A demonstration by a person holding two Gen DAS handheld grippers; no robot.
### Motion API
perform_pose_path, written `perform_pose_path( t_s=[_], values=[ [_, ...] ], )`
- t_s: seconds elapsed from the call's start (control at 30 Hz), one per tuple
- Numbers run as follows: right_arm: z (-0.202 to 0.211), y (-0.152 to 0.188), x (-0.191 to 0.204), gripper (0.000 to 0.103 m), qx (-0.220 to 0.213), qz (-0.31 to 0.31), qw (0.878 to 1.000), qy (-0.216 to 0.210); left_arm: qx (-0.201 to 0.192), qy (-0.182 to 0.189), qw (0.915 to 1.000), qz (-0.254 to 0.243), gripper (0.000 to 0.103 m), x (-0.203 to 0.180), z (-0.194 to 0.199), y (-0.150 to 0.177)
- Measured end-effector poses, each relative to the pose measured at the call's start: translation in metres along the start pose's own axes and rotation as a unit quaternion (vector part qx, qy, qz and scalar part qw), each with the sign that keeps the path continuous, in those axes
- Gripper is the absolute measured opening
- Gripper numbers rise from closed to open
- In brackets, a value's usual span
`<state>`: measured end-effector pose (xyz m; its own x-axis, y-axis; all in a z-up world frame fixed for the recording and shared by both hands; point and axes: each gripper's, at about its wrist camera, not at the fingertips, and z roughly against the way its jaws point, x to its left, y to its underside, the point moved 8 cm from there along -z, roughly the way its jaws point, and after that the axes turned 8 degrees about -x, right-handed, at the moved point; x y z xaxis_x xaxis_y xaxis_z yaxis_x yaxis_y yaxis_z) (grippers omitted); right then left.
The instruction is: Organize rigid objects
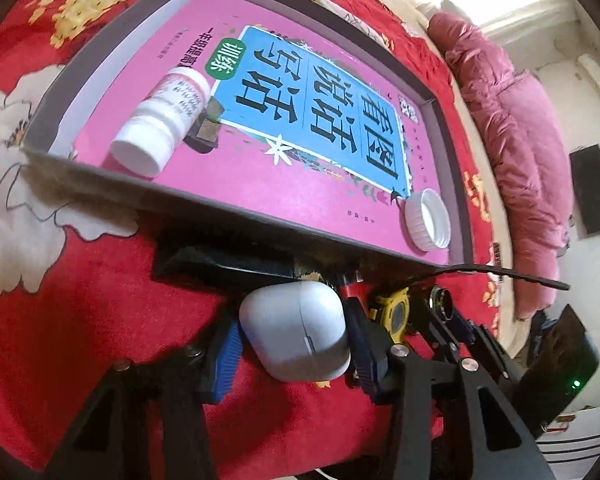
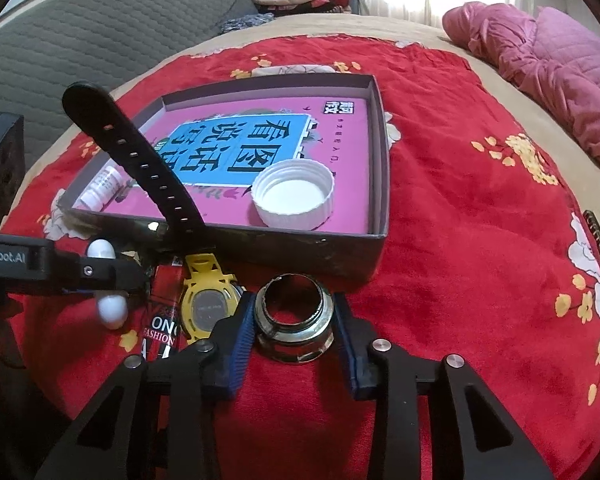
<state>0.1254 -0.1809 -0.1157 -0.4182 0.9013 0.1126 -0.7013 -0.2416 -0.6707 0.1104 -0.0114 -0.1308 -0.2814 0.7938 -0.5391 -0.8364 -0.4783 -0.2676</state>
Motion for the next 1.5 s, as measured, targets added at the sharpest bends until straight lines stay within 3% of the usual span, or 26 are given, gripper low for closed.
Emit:
perform_pose_path(
  t_s=[0.3,0.9,1.17,1.5],
  values=[
    [0.004,-0.005,-0.009,0.038,-0.011,-0.046,0.999,-0.027,-0.015,0.025,0.9995,-0.016,0.046,-0.004,0.016,0.007],
    [0.03,-0.022,-0.007,0.038,-0.064,-0.056,0.995,-0.046,-0.045,0.028,0.9966,-0.064,0.043,-0.004,0.038,0.011],
    [0.035,-0.024,-0.009,0.038,-0.077,-0.06,0.994,-0.048,-0.076,0.039,0.9934,-0.076,0.043,-0.012,0.055,0.003],
    [0.054,-0.041,-0.003,0.038,-0.125,-0.035,0.991,-0.039,-0.111,0.046,0.99,-0.073,0.043,-0.013,0.071,-0.013]
  ],
)
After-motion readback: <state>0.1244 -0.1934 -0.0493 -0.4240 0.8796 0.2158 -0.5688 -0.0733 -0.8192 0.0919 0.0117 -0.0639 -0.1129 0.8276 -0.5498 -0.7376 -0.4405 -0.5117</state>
